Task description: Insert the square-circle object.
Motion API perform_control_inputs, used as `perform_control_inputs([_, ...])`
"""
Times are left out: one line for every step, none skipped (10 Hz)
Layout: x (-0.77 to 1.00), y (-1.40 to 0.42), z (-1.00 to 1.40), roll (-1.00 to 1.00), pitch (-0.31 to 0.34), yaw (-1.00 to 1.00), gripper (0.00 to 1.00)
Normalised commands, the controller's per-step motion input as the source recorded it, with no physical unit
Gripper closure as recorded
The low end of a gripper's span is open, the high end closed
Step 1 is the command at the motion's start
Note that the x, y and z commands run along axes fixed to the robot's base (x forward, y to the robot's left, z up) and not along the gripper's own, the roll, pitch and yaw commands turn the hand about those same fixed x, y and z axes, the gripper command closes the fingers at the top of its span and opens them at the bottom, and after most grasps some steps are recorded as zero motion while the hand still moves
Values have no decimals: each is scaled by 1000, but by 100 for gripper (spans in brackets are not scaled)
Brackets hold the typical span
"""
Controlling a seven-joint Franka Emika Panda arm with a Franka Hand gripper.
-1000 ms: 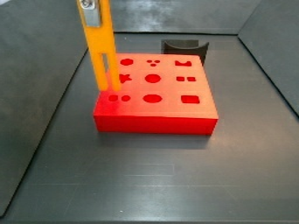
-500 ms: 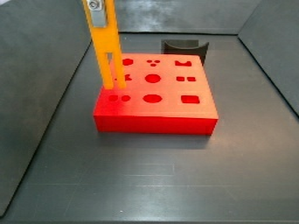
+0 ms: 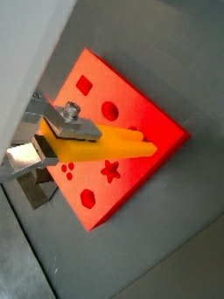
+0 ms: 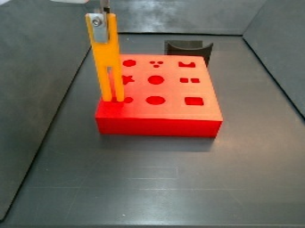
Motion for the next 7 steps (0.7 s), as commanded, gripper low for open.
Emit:
perform_control_inputs([26, 0, 0, -3, -44, 23, 100])
perform_control_inputs([326, 0, 0, 0, 0, 109, 100])
perform_control_inputs([371, 0, 0, 0, 0, 74, 100])
perform_control_inputs([354, 0, 0, 0, 0, 0, 100])
perform_control_inputs([380, 0, 0, 0, 0, 0, 100])
perform_control_inputs([277, 20, -6, 27, -11, 0, 100])
perform_control_inputs([66, 40, -134, 197, -67, -51, 100])
